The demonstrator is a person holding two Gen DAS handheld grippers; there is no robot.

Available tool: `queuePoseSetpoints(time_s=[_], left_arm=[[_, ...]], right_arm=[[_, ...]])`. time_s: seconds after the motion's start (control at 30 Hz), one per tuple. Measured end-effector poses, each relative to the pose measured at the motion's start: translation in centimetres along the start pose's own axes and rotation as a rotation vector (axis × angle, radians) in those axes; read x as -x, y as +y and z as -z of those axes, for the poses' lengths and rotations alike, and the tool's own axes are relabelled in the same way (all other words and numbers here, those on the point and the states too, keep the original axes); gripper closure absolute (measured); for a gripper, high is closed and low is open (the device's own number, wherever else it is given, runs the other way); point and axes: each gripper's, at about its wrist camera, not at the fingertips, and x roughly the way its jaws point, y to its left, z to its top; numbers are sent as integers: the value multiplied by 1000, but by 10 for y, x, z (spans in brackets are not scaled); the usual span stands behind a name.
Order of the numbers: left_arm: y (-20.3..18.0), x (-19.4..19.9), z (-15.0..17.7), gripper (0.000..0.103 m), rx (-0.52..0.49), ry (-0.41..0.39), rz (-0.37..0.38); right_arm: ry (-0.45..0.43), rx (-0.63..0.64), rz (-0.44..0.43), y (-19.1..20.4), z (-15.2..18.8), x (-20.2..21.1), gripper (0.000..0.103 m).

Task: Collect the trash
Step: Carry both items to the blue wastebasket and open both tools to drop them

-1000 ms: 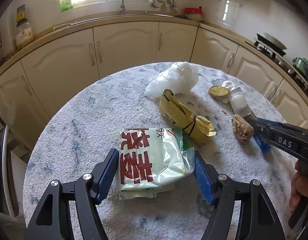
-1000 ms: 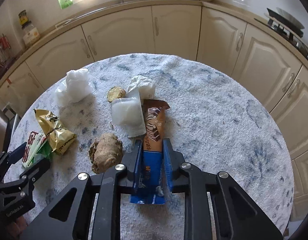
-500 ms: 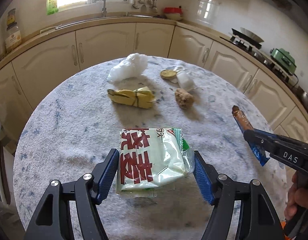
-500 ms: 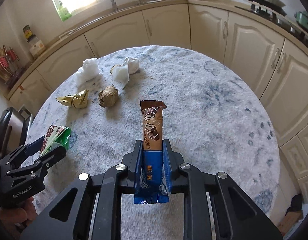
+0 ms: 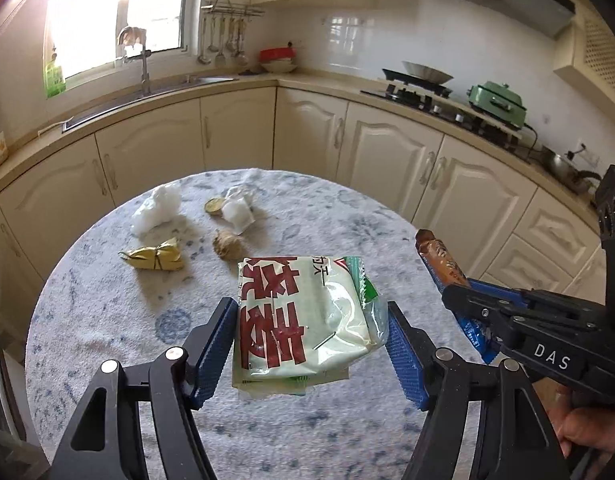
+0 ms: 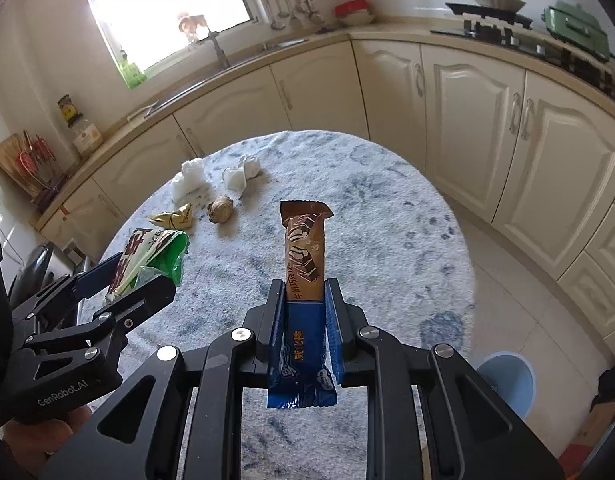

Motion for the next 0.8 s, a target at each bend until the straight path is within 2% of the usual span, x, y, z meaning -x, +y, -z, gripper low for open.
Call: queuePoseSetpoints(time_s=[0.27,0.53,0.63,0.8], left_arm=[[-54,2,-13,36,-79,-24,91],[-112,-6,-27,36,-159,-32,196],[-140,-19,-31,36,-192,-14,242],[-196,-54,-24,36,-241,65,320]], right_arm=[[-80,-75,40,-51,7,53,84],[-150,-169,155,-119,23,108,84],[-162,-224,204,-151,34,126,84],[-150,-321,289,-204,60,143,84]])
